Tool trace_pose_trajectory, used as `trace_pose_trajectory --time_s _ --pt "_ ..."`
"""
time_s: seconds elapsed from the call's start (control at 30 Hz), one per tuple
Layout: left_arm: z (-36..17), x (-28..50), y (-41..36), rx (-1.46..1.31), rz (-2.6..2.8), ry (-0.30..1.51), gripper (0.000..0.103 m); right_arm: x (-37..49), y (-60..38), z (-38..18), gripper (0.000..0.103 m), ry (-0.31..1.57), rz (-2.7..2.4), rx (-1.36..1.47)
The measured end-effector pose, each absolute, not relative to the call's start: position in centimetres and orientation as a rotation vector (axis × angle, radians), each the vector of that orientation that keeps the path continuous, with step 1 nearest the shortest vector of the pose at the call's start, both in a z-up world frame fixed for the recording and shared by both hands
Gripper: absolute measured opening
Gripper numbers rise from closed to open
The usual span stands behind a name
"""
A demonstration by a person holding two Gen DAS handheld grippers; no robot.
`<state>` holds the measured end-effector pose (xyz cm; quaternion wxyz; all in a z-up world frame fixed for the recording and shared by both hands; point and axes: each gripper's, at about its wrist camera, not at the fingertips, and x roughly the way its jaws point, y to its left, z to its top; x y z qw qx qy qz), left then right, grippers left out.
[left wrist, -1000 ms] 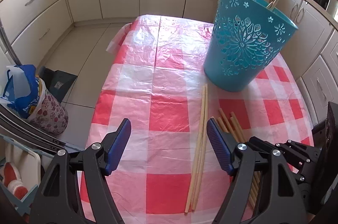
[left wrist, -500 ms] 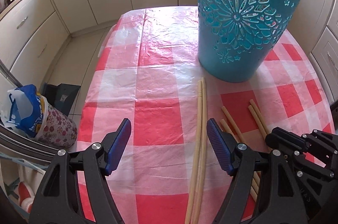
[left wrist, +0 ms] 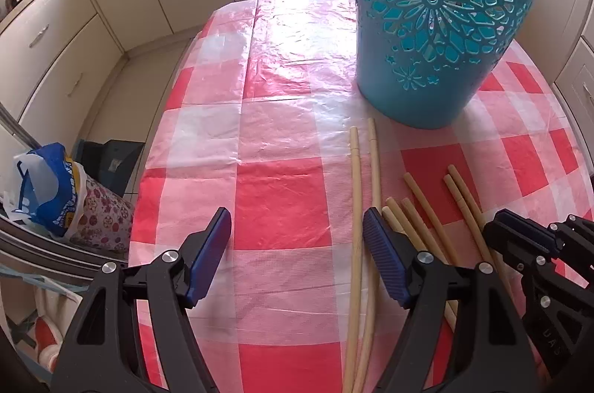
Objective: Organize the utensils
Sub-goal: 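Return to the stick pile and grasp one stick with each gripper, then raise the stick over the bin and open the left gripper while the right gripper carries its stick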
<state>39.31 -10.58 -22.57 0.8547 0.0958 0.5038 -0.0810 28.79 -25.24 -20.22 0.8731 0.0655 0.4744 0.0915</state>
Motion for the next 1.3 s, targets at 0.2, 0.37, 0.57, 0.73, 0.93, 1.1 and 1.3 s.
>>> trace_pose_trajectory --time_s 0.2,0.37,0.57,0.73,0.93,1.1,1.3 --pt "-22.6 40.2 -11.6 0.202 -0.196 1.048 0.062 29.0 -24.2 -20.3 0.007 0.982 0.167 0.034" --pt "-22.2 40.2 -12.3 0.194 -0.252 1.054 0.034 29.3 -26.1 -20.2 0.006 1.019 0.144 0.097" --pt "-22.0 41.0 -12.8 0.181 -0.244 1.068 0.034 31.2 -26.4 -20.3 0.006 1.058 0.161 0.108" --pt "-22.1 41.0 -12.6 0.193 -0.276 1.074 0.008 31.5 -25.8 -20.3 0.006 1.057 0.171 0.045" --pt "-21.3 40.7 -10.5 0.056 -0.306 1.1 0.005 30.6 -27.6 -20.4 0.006 1.065 0.184 0.171" --pt "-16.8 39.1 -7.7 -0.06 -0.318 0.946 0.005 30.3 -28.4 -20.6 0.006 1.062 0.186 0.247" --pt "-10.0 36.4 -5.4 -0.157 -0.369 0.627 0.005 30.2 -28.4 -20.7 0.006 1.052 0.178 0.264"
